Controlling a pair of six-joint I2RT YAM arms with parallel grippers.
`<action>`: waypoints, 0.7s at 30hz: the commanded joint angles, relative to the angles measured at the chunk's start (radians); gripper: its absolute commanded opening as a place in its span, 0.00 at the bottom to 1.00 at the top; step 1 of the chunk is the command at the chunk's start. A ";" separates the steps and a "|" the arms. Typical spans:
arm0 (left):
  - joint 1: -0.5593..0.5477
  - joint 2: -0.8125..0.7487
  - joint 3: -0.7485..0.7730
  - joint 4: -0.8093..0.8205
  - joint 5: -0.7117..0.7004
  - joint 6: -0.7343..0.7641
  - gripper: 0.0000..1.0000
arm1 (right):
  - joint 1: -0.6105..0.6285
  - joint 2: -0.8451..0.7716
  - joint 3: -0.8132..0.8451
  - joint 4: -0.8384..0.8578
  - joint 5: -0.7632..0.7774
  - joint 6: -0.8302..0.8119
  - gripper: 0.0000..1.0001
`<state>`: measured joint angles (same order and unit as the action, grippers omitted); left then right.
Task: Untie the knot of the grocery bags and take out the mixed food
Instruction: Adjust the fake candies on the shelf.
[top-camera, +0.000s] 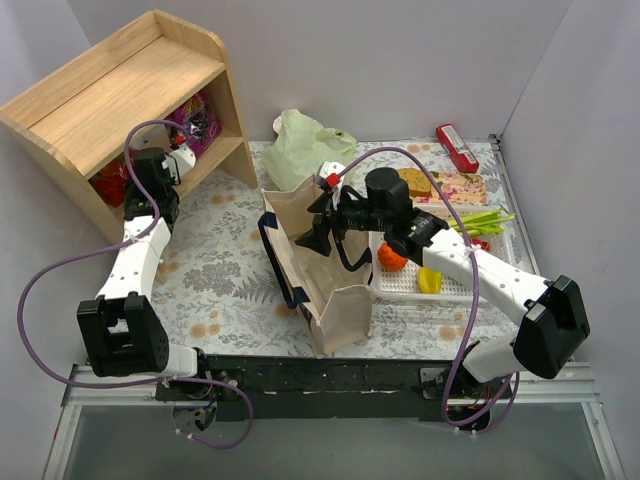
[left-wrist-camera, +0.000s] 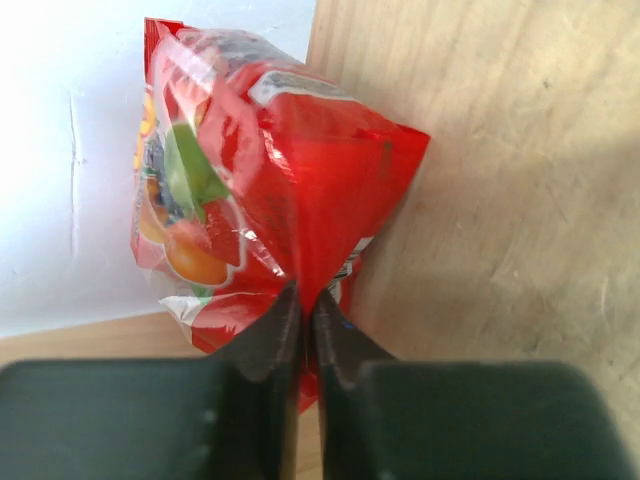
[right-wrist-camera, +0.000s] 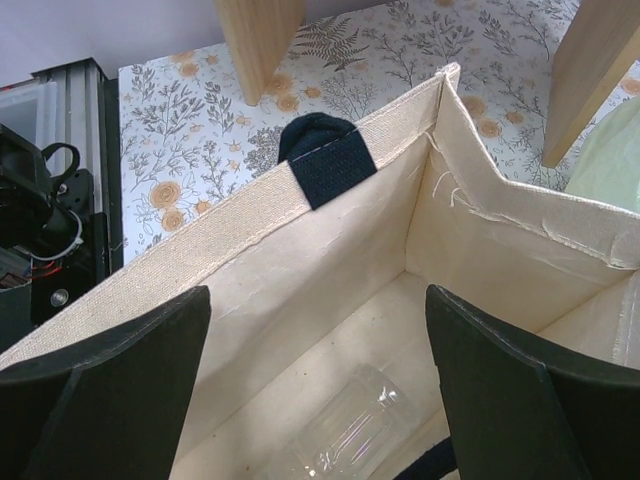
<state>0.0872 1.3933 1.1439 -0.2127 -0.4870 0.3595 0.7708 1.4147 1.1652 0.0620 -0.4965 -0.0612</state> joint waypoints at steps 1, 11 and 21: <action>0.005 -0.010 -0.035 -0.096 0.051 -0.045 0.00 | 0.002 -0.045 -0.018 0.025 0.006 -0.017 0.94; -0.219 -0.120 -0.032 -0.310 -0.007 -0.171 0.00 | 0.001 -0.046 -0.044 0.061 -0.010 -0.008 0.94; -0.294 -0.168 -0.061 -0.520 0.065 -0.327 0.00 | -0.005 0.030 0.037 0.140 -0.002 0.017 0.94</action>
<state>-0.1757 1.2465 1.1210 -0.4908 -0.5308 0.1616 0.7708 1.3987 1.1286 0.1005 -0.4976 -0.0639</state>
